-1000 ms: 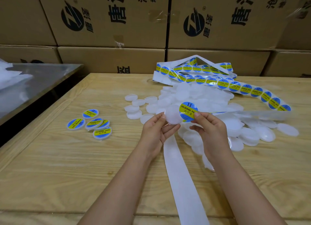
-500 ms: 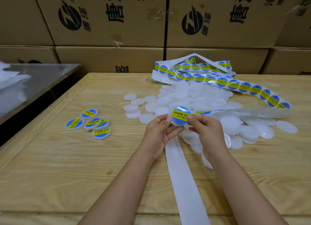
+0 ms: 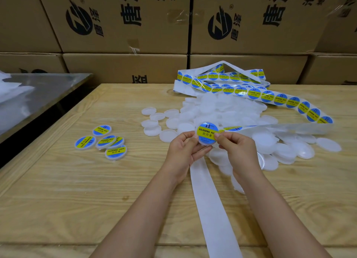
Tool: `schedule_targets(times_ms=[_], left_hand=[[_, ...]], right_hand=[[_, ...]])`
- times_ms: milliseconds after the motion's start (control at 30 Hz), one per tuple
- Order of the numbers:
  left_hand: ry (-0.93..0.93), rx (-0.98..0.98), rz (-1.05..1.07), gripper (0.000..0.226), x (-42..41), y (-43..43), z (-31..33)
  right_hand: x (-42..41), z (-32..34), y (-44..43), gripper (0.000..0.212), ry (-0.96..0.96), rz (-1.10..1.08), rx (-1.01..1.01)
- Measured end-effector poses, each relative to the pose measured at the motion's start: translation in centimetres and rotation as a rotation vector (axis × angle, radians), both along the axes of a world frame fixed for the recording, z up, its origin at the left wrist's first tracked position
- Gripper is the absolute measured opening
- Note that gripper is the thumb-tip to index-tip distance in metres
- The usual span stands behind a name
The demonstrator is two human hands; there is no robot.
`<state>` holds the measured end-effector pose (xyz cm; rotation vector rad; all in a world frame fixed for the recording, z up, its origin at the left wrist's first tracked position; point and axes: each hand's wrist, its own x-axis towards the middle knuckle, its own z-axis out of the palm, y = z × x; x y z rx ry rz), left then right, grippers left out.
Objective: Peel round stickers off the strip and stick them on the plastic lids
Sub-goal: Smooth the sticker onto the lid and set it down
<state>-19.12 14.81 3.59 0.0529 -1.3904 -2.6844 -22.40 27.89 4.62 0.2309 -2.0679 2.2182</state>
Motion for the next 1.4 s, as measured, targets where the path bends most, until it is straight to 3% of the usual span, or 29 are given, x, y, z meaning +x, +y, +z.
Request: schedule_targets(times_ms=[500, 800, 1033, 1167, 1267, 1400], left_hand=[[-0.034, -0.043, 0.124, 0.023, 0.2, 1.0, 0.5], [-0.061, -0.047, 0.209, 0.017, 0.3, 2.1, 0.5], [-0.107, 0.002, 0.246, 0.024, 0.2, 2.6, 0.5], [-0.097, 0.077, 0.205, 0.025, 0.3, 2.6, 0.5], [-0.073, 0.134, 0.162, 0.026, 0.3, 2.5, 0.6], [-0.056, 0.096, 0.114, 0.023, 0.7, 2.8, 0.5]], right_hand=[[0.1, -0.1, -0.2, 0.018, 0.075, -0.034, 0.04], [0.9, -0.7, -1.2, 0.022, 0.259, -0.247, 0.285], [1.2, -1.0, -1.9, 0.008, 0.366, -0.337, 0.412], [1.0, -0.9, -1.8, 0.043, 0.32, -0.305, 0.283], [1.0, -1.2, -1.9, 0.023, 0.397, -0.318, 0.353], [0.5, -1.1, -1.4, 0.007, 0.261, -0.344, 0.21]])
